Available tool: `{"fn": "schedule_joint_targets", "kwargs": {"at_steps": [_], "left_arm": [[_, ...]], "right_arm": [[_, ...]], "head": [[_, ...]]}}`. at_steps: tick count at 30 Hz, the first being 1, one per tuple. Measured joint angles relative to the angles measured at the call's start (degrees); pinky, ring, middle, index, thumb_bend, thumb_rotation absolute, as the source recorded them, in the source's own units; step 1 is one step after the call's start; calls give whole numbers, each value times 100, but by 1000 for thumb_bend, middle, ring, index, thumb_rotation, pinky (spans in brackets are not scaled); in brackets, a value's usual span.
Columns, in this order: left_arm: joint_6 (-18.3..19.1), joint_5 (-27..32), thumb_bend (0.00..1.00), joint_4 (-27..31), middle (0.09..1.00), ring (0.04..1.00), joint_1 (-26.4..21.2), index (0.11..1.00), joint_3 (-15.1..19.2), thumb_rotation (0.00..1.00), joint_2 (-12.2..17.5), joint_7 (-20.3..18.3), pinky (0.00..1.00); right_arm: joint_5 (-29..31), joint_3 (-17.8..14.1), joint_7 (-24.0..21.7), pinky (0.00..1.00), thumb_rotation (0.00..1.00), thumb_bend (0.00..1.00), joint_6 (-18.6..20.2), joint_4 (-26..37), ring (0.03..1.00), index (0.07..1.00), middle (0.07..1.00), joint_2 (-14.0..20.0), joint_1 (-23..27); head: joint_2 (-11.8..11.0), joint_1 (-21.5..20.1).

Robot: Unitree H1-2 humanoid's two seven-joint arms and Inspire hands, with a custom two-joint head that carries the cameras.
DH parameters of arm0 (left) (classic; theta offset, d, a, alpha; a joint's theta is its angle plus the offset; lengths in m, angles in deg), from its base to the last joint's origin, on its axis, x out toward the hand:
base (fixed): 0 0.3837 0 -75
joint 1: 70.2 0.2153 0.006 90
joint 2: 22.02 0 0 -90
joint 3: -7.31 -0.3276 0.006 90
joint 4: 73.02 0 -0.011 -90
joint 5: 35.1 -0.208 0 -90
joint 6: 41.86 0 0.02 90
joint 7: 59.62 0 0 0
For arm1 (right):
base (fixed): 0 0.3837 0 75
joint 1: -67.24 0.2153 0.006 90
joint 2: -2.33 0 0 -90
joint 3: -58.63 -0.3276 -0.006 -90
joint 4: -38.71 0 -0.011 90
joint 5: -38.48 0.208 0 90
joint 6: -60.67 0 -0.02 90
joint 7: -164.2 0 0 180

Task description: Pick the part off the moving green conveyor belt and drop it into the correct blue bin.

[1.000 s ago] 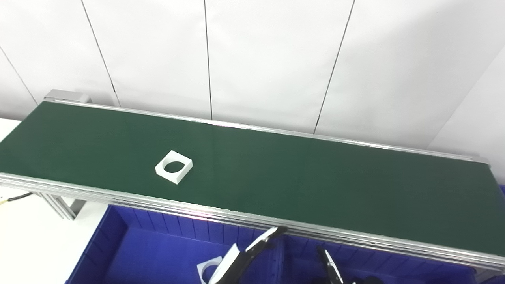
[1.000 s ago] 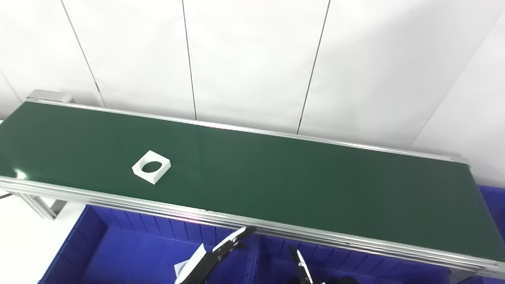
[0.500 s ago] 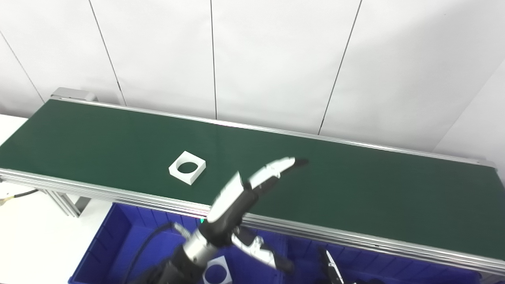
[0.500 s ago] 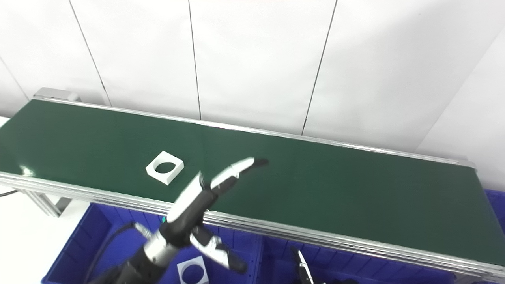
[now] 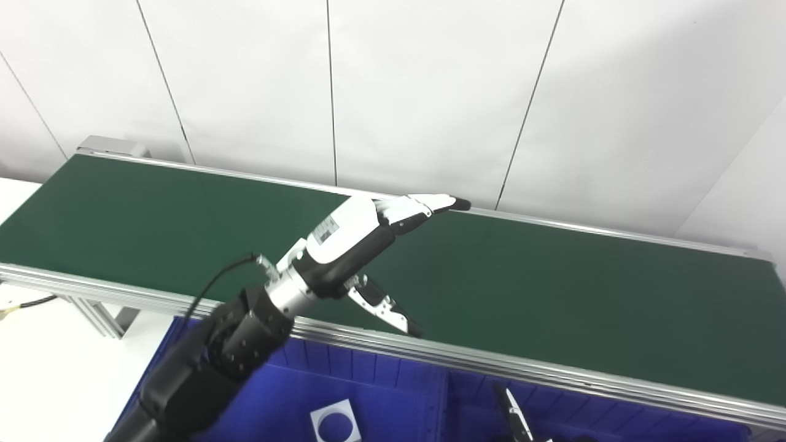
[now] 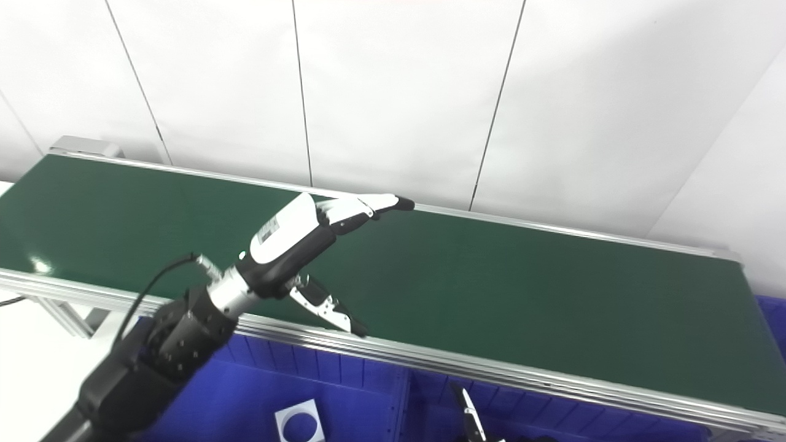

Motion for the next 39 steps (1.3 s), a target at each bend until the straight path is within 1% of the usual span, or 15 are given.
{"fn": "schedule_joint_targets", "kwargs": {"at_steps": [1, 2, 4, 5, 7, 12, 16, 20, 24, 28, 31, 33, 35, 39], "left_arm": [[1, -139, 1000, -73, 864, 793, -48, 882, -1, 104, 35, -34, 670], [14, -260, 1000, -147, 861, 773, -90, 897, 0, 64, 51, -75, 622], [94, -490, 1000, -354, 861, 733, -193, 915, -10, 23, 60, -174, 563], [146, -591, 1000, -486, 861, 704, -252, 922, -15, 9, 63, -237, 531], [208, -760, 1000, -716, 861, 677, -365, 934, -26, 1, 79, -328, 507], [289, -1025, 1000, -1017, 855, 658, -665, 953, -84, 0, 102, -543, 510], [375, -1312, 1000, -1389, 847, 675, -945, 956, -254, 1, 205, -753, 528], [392, -1596, 1000, -1696, 833, 666, -1129, 942, -442, 6, 274, -811, 535], [394, -1641, 1000, -2127, 834, 658, -1366, 940, -643, 0, 279, -914, 528], [407, -1597, 1000, -2382, 836, 647, -1607, 947, -746, 12, 276, -1138, 512], [409, -1478, 1000, -2607, 851, 664, -1786, 953, -787, 29, 262, -1293, 512], [416, -1407, 1000, -2732, 853, 673, -1857, 950, -821, 37, 255, -1436, 522], [417, -1353, 1000, -2829, 859, 692, -1886, 938, -882, 53, 241, -1489, 540], [432, -1358, 1000, -3049, 858, 695, -1910, 930, -1007, 70, 185, -1565, 534]], "right_arm": [[-2, 0, -3, 1000, 978, 922, 0, -3, 988, 962, 972, 1, 0], [-4, 1, -8, 1000, 978, 920, 0, -4, 989, 961, 971, 0, 4], [-16, 7, -8, 1000, 978, 917, 0, -6, 989, 961, 971, -2, 15], [-18, 7, -8, 1000, 975, 917, 0, -6, 989, 960, 971, -8, 20], [-18, 7, -9, 1000, 974, 920, 0, -7, 991, 959, 970, -21, 23], [-40, 16, -8, 1000, 978, 914, 0, -22, 991, 958, 971, -28, 26], [-33, 14, -14, 1000, 974, 917, 0, -22, 987, 955, 969, -36, 33], [-47, 21, -7, 986, 980, 916, 0, -29, 981, 955, 967, -40, 35], [-59, 42, 11, 981, 981, 922, 0, -30, 980, 955, 968, -50, 52], [-58, 58, 24, 969, 975, 905, 0, -30, 979, 956, 972, -55, 48], [-58, 83, 41, 967, 971, 903, 0, -29, 977, 957, 973, -55, 48], [-58, 99, 49, 962, 972, 897, 0, -29, 975, 956, 972, -53, 48], [-58, 109, 57, 962, 969, 890, 0, -29, 973, 952, 968, -53, 48], [-68, 131, 74, 968, 971, 896, 0, -26, 975, 951, 970, -54, 42]], "head": [[0, 0], [0, 0], [-9, 0], [-9, 0], [0, -18], [-18, -9], [-26, -18], [-26, -18], [-27, -18], [-26, -18], [-26, -27], [-18, -35], [-18, -62], [-9, -79]]}}
